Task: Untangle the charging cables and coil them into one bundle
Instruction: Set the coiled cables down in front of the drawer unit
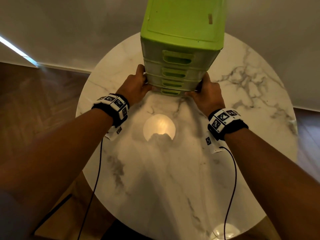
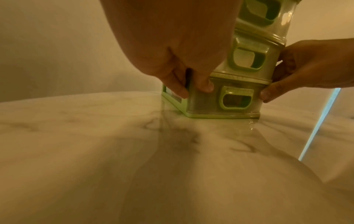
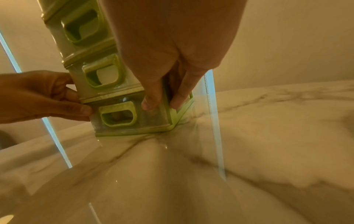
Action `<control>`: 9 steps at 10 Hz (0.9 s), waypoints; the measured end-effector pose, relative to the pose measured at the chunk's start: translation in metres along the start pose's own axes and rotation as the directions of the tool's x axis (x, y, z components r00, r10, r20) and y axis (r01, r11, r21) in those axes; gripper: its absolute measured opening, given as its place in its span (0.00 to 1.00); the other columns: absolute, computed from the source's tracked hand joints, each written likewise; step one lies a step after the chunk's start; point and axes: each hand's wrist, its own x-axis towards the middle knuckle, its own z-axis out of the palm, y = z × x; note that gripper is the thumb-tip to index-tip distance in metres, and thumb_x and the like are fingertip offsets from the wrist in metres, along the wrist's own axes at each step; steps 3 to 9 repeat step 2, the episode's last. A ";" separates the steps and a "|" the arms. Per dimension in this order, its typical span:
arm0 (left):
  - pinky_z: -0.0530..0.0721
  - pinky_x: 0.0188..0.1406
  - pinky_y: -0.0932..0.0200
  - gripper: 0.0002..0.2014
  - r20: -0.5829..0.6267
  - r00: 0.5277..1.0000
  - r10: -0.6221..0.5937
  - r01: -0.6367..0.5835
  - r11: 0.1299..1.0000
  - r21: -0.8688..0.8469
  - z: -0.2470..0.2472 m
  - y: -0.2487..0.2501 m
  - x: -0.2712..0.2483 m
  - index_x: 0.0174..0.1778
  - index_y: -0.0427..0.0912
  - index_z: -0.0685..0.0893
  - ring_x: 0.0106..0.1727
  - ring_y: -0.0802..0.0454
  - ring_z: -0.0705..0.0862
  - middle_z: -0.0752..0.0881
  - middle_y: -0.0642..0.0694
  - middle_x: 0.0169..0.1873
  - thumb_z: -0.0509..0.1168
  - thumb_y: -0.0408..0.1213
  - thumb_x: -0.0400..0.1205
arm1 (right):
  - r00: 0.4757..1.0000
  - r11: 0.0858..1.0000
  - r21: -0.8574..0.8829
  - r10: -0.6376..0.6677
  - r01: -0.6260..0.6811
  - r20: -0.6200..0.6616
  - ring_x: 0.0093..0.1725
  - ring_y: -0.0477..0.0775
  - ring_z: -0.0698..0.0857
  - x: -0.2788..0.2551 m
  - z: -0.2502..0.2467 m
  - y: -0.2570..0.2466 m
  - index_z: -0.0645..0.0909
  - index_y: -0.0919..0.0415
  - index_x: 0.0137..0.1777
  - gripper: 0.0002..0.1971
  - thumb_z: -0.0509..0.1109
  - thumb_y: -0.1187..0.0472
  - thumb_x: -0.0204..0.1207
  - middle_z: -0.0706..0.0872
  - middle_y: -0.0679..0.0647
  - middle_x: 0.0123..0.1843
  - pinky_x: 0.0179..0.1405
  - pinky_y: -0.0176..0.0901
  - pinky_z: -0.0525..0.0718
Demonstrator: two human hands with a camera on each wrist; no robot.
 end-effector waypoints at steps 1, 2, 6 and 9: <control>0.78 0.44 0.51 0.25 -0.019 1.000 -0.011 0.011 1.000 -0.011 0.000 0.002 -0.002 0.75 0.32 0.70 0.48 0.30 0.86 0.85 0.33 0.62 0.65 0.44 0.87 | 1.000 1.000 0.007 0.006 -0.006 0.008 0.53 0.70 0.88 0.000 -0.001 -0.003 0.71 0.64 0.70 0.27 0.77 0.55 0.77 0.90 0.64 0.55 0.53 0.62 0.86; 0.86 0.54 0.41 0.28 -0.010 0.999 -0.039 0.038 0.993 -0.107 0.000 0.012 -0.012 0.79 0.38 0.61 0.55 0.31 0.88 0.87 0.35 0.62 0.64 0.41 0.87 | 1.000 0.995 0.103 -0.004 0.002 0.014 0.53 0.64 0.89 -0.007 -0.001 -0.002 0.73 0.64 0.67 0.21 0.74 0.59 0.78 0.90 0.60 0.58 0.52 0.56 0.88; 0.86 0.54 0.41 0.28 -0.010 0.999 -0.039 0.038 0.993 -0.107 0.000 0.012 -0.012 0.79 0.38 0.61 0.55 0.31 0.88 0.87 0.35 0.62 0.64 0.41 0.87 | 1.000 0.995 0.103 -0.004 0.002 0.014 0.53 0.64 0.89 -0.007 -0.001 -0.002 0.73 0.64 0.67 0.21 0.74 0.59 0.78 0.90 0.60 0.58 0.52 0.56 0.88; 0.86 0.54 0.41 0.28 -0.010 0.999 -0.039 0.038 0.993 -0.107 0.000 0.012 -0.012 0.79 0.38 0.61 0.55 0.31 0.88 0.87 0.35 0.62 0.64 0.41 0.87 | 1.000 0.995 0.103 -0.004 0.002 0.014 0.53 0.64 0.89 -0.007 -0.001 -0.002 0.73 0.64 0.67 0.21 0.74 0.59 0.78 0.90 0.60 0.58 0.52 0.56 0.88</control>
